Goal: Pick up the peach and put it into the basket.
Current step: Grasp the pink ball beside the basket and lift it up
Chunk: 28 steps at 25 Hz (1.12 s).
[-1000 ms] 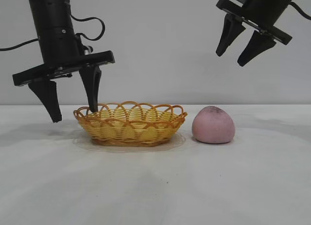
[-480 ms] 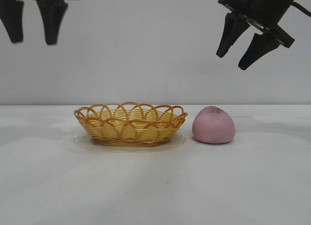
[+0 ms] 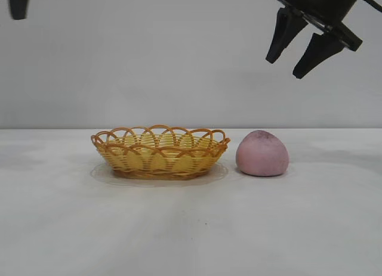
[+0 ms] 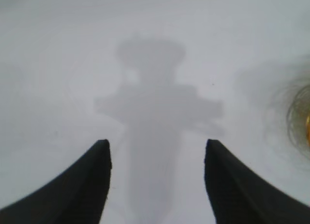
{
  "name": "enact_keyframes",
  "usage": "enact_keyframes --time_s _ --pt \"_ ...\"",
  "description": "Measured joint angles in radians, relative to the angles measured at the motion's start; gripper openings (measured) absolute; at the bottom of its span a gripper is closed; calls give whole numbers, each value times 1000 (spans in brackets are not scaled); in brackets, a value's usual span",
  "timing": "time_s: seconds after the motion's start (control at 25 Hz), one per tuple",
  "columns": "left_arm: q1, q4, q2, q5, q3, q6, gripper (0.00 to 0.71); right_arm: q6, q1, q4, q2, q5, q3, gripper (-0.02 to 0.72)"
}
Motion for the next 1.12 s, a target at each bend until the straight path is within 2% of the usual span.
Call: enact_keyframes --time_s 0.04,0.12,0.24,0.28,0.32,0.64,1.12 --pt "29 -24 -2 0 1 9 277 0 0 0 0 0 0 382" --pt "72 -44 -17 0 16 34 278 0 0 0 0 0 0 382" --pt "97 -44 -78 0 85 45 278 -1 0 0 0 0 0 382" --pt "99 -44 -107 0 121 49 333 -1 0 0 0 -2 0 382" --pt "100 -46 -138 0 162 49 345 -1 0 0 0 -2 0 382" --pt "100 -46 -434 -4 503 55 335 -1 0 0 0 -2 0 382" --pt "100 -48 -1075 -143 960 55 335 -1 0 0 0 -2 0 382"
